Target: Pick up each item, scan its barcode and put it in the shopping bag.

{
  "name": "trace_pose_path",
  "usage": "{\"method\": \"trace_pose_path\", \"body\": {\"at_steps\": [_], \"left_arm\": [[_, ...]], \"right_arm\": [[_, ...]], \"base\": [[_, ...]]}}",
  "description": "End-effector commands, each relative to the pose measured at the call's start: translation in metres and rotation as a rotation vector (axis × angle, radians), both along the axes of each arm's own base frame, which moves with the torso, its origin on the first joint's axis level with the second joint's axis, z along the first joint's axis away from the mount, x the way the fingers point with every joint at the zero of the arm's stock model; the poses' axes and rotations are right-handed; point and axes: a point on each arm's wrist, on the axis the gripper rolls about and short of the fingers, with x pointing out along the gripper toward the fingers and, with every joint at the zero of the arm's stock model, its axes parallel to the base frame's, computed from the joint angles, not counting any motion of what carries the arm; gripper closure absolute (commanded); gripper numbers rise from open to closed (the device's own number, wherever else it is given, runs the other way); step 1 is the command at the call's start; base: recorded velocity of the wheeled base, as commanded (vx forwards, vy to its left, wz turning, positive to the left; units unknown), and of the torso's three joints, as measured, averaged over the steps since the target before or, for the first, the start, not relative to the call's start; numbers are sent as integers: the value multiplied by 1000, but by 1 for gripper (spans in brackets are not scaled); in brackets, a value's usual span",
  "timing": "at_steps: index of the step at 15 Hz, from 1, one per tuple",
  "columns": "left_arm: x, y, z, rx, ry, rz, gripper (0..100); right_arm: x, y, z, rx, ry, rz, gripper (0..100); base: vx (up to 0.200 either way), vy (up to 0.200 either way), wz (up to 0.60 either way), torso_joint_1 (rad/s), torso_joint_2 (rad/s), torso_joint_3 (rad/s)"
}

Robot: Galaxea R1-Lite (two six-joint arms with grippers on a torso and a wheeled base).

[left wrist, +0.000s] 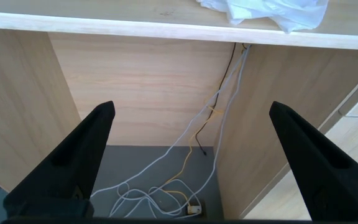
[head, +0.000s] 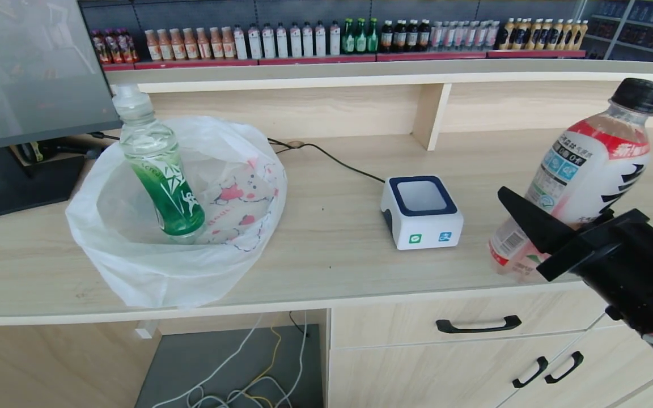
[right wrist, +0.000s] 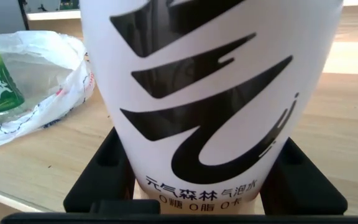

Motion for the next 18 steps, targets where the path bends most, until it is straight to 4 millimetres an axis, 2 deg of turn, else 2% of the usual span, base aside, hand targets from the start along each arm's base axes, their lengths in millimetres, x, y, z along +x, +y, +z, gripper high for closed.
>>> {"method": "trace_pose_path", "body": {"at_steps": [1,6,8,11,14,18], "left_arm": [[0,0,0,1,-1,0,0],[0,0,0,0,-1,0,0],[0,0,0,0,-1,0,0],[0,0,0,1,-1,0,0],[0,0,0,4,-1,-1,0],[0,0,0,4,-1,-1,0]], "right_arm": [[-10,-5,9,31,-36,3,100],[-12,-8,14,38,-60,-7,100],[-7,-5,11,-15,-64,-14,100],[3,-1,16,-12,-84,-2,100],[7,2,16,-19,-86,17,100],[17,17,24,-80,-158,135,100]], "base": [[0,200,0,-2,-2,2],[0,200,0,1,2,4],[0,200,0,2,5,2],[0,200,0,4,4,2],[0,0,0,0,0,0],[0,0,0,0,0,0]]}}
